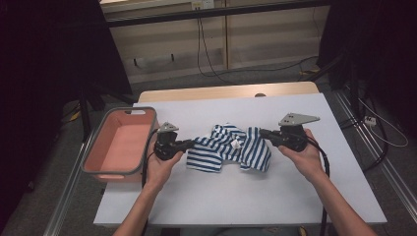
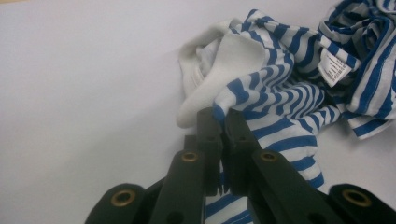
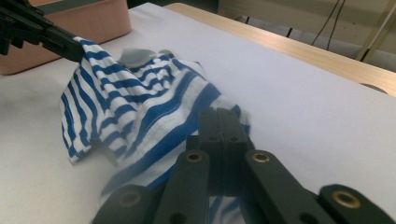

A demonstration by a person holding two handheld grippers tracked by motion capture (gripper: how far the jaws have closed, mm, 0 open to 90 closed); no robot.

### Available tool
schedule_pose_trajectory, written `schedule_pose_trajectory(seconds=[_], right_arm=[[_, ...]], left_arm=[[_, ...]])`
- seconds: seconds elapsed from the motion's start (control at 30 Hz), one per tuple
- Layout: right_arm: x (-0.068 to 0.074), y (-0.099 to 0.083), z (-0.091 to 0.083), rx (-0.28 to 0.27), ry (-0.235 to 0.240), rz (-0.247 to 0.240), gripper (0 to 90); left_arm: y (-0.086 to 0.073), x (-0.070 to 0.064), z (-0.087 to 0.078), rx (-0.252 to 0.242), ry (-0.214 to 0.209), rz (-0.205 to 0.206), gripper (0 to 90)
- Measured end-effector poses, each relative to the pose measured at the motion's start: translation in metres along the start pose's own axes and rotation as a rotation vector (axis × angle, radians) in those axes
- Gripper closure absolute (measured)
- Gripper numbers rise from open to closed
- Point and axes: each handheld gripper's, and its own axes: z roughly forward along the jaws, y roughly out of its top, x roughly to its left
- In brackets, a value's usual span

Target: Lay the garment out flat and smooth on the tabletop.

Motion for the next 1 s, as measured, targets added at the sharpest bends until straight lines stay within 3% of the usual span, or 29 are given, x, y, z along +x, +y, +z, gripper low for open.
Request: schedule_pose_trajectory(seconds=[0.27,0.43,0.63,0.83,0.9,0.93,1.0], right_arm=[[-0.006,-0.017,-0.009,0.035,-0.044,0.001,90.0],[-0.008,-0.034,-0.022,0.072,-0.018,0.020,90.0],[-0.006,-0.054,-0.035,0.113,-0.044,-0.001,90.0],[-0.008,-0.060,-0.028,0.140,-0.059,-0.008,89.6],[-0.006,-0.059,-0.026,0.133,-0.062,-0.010,80.0],[-0.005,-0.058,-0.026,0.120,-0.081,-0.004,70.8],[-0.006,-0.055,-0.028,0.102,-0.091,-0.003,67.7]], left_arm=[[-0.001,0.002,0.003,0.009,0.008,-0.004,87.0],[0.006,0.000,-0.001,-0.022,-0.001,-0.013,87.0],[0.008,0.005,-0.006,-0.024,0.021,-0.011,87.0],[0.000,0.007,-0.002,0.005,0.000,-0.017,85.3],[0.001,0.005,-0.001,-0.002,0.001,-0.014,80.4],[0.002,0.004,-0.002,-0.007,0.005,-0.014,75.9],[0.003,0.002,-0.003,-0.019,0.012,-0.005,71.4]])
